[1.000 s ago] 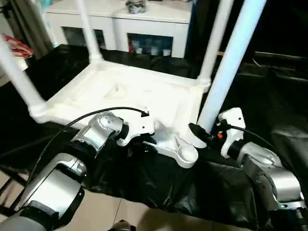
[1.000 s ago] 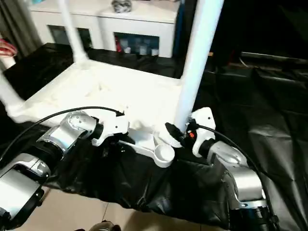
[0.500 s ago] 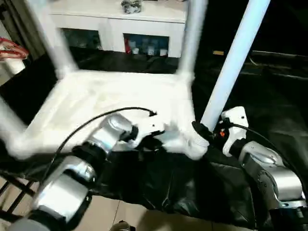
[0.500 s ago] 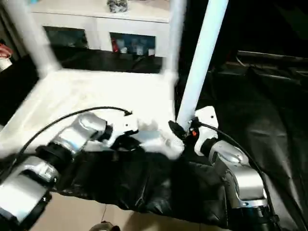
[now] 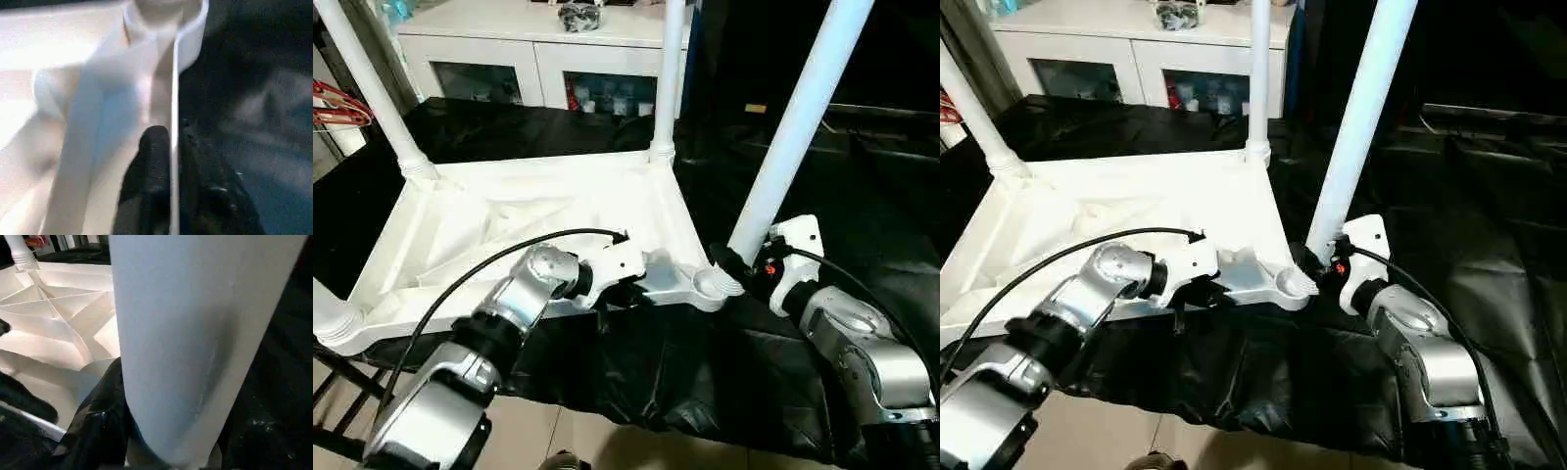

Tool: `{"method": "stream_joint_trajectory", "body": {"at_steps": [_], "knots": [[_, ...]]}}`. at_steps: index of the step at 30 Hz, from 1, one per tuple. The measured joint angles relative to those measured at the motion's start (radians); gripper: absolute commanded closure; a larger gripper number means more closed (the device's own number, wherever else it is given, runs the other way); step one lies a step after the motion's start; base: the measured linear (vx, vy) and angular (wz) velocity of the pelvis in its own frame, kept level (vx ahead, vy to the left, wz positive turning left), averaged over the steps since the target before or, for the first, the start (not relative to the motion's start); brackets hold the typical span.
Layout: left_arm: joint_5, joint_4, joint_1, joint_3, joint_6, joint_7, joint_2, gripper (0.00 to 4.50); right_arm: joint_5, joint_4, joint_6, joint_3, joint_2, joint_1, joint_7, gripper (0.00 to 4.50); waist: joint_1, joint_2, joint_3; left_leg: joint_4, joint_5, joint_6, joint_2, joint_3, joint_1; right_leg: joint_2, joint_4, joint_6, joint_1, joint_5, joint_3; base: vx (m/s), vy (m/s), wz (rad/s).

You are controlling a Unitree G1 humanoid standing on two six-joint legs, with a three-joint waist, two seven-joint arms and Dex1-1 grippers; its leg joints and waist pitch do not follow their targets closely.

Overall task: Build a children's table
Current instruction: Rotate table base

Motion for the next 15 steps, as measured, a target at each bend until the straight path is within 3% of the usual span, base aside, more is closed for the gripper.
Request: {"method": "stream_joint_trajectory", "body": {"at_steps": [2, 13, 15], "knots": [[-0.008, -0.004, 0.000, 0.004, -0.002, 0.001, -0.002, 3.54, 0.000, 0.002, -0.007, 0.000, 0.003, -0.012, 0.000, 2.59, 0.003, 0.000, 0.000, 0.000, 0.000, 0.000, 0.000, 0.000, 0.000, 0.000, -0.001, 0.000, 0.000, 0.000, 0.000, 0.000, 0.000, 0.00], [-0.036, 0.045, -0.004, 0.039, -0.022, -0.015, -0.006, 3.50, 0.000, 0.007, -0.016, -0.002, 0.003, -0.016, 0.004, 2.59, 0.005, 0.000, 0.000, 0.000, 0.000, 0.000, 0.000, 0.000, -0.001, 0.000, -0.001, 0.000, 0.000, 0.000, 0.000, 0.000, 0.000, 0.00], [-0.036, 0.045, -0.004, 0.039, -0.022, -0.028, -0.003, 3.86, 0.000, 0.008, -0.016, -0.001, 0.003, -0.016, 0.009, 2.59, 0.005, 0.000, 0.000, 0.000, 0.000, 0.000, 0.000, 0.000, -0.001, 0.000, -0.001, 0.000, 0.000, 0.000, 0.000, 0.000, 0.000, 0.00]]}}
